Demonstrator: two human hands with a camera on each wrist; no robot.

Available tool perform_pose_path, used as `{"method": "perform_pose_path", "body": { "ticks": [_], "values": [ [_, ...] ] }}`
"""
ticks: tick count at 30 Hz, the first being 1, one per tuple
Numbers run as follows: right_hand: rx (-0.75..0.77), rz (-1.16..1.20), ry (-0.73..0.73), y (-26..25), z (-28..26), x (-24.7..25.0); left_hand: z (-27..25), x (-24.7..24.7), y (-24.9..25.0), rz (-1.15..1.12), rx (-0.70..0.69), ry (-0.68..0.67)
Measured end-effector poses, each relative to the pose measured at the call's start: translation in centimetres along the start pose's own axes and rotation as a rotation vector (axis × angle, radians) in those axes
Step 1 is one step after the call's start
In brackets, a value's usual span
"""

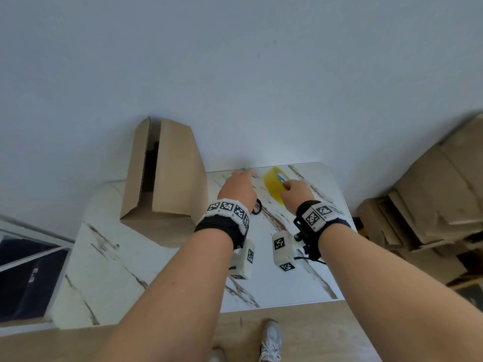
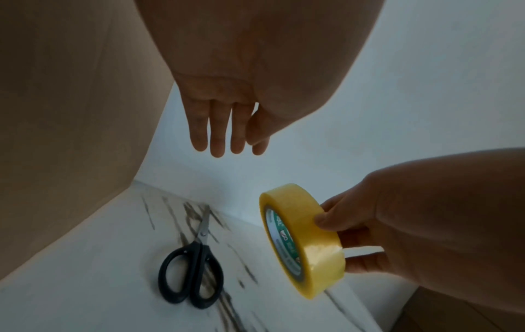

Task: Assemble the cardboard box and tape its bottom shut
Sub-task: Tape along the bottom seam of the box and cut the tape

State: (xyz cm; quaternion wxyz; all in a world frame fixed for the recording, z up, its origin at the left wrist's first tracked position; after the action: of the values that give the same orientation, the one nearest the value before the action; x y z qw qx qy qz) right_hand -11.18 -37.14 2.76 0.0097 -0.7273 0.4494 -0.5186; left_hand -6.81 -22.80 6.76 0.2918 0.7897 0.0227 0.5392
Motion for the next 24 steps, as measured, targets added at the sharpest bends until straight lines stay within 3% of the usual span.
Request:
{"method": "perform_pose_path", "body": {
  "ticks": [13,24],
  "values": [
    [0.066,0.364,0.181,-6.3,-12.7,1.9,-6.3,8.9,-0.5,-0.132,-0.15,0.149],
    [0.093,0.588,0.215,-8.2,-19.3,2.2,-10.3,9.9,-0.4,-0.354,-0.206,0.104]
  ]
}}
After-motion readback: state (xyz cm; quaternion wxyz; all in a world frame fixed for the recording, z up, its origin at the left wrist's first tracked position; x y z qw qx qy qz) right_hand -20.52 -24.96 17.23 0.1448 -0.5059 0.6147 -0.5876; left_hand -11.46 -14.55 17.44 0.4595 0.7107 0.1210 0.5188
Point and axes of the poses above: each hand's wrist, its own z-axis towards the middle knuckle, its own x-axis out of the back of the hand, y = z × x, the point moved 7 cm from there along z, towards the middle knuckle, and after that the axes turned 5 degrees about -x, right-handed, at the moved point
